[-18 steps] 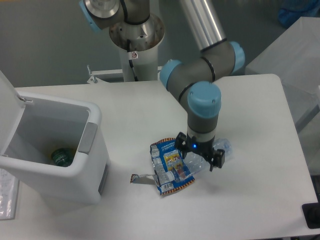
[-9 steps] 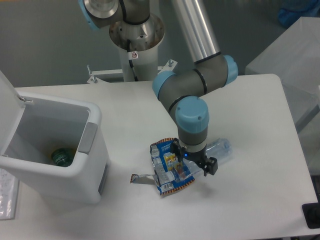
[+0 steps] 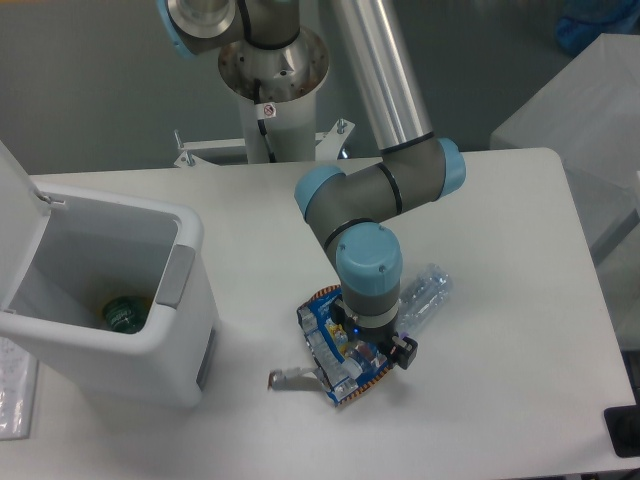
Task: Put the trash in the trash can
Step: 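Lower the gripper and close it on the clear plastic bottle, then lift the bottle and carry it over the white trash bin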
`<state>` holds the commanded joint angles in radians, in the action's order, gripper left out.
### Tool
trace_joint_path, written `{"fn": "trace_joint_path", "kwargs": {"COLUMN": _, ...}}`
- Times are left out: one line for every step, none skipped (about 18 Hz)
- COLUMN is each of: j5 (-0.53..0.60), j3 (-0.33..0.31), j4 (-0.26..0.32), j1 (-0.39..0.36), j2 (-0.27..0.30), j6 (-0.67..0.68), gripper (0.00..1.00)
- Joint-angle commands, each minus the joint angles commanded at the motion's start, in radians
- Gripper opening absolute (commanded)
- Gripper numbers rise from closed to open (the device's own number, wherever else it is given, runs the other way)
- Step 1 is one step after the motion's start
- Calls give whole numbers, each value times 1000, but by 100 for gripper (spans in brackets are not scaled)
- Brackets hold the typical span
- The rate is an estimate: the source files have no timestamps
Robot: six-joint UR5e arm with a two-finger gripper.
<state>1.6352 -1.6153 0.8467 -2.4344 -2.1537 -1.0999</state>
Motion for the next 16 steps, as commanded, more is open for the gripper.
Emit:
{"fn": "trace_joint_path", "kwargs": {"j5": 0, "j3": 0, "j4": 8, "j1": 0, "j2": 0, "j6": 0, "gripper": 63}}
{"fn": "trace_joint_path", "kwargs": {"j5": 0, "j3": 5, "j4": 17, "j1": 0, "j2": 0, "j6": 0, "gripper": 56}}
{"fn": "trace_joint_path", "kwargs": {"j5": -2, "j3": 8, "j4": 24, "j1": 0, "j2": 2, "j6": 0, "gripper": 51}}
{"fn": "trace_joint_path", "kwargs": {"j5": -2, "j3": 8, "j4": 29, "j1": 0, "j2": 3, "j6": 0, "gripper": 49}}
{"fn": "trace_joint_path", "kwargs": {"j5": -2, "j3": 9, "j4": 31, "j1": 0, "j2": 6, "j6": -2, "gripper": 48}}
{"fn": "trace_joint_path", "kwargs": {"j5": -3, "j3": 11, "j4": 31, "j1": 2, "j2": 9, "j6": -2, "gripper": 48}}
{"fn": "trace_joint_path", "kwargs": {"j5": -6, "j3": 14, "j4": 31, "j1": 3, "j2": 11, "j6": -2, "gripper": 48}}
{"fn": "trace_joint_path", "kwargs": {"j5": -9, "j3": 18, "j4": 31, "j1": 2, "j2": 23, "j6": -2, "gripper": 48}}
{"fn": "trace_joint_path", "kwargs": {"j5": -12, "j3": 21, "j4": 31, "j1": -2, "j2": 47, "j6": -2, "gripper": 48}}
{"fn": "trace_joint_path", "kwargs": {"j5": -14, "j3": 26, "j4": 32, "j1": -6, "j2": 67, "j6": -2, "gripper": 47}}
{"fn": "trace_joint_path", "kwargs": {"j5": -17, "j3": 29, "j4": 32, "j1": -11, "j2": 77, "j6": 0, "gripper": 45}}
{"fn": "trace_joint_path", "kwargs": {"j5": -31, "j3": 35, "j4": 32, "j1": -12, "j2": 86, "j6": 0, "gripper": 44}}
{"fn": "trace_joint_path", "kwargs": {"j5": -56, "j3": 43, "j4": 32, "j1": -15, "j2": 101, "j6": 2, "gripper": 44}}
{"fn": "trace_joint_path", "kwargs": {"j5": -105, "j3": 61, "j4": 32, "j1": -31, "j2": 129, "j6": 12, "gripper": 44}}
{"fn": "trace_joint_path", "kwargs": {"j5": -145, "j3": 74, "j4": 32, "j1": -46, "j2": 140, "j6": 14, "gripper": 44}}
{"fn": "trace_joint_path", "kwargs": {"j5": -197, "j3": 86, "j4": 32, "j1": -64, "j2": 149, "j6": 15, "gripper": 44}}
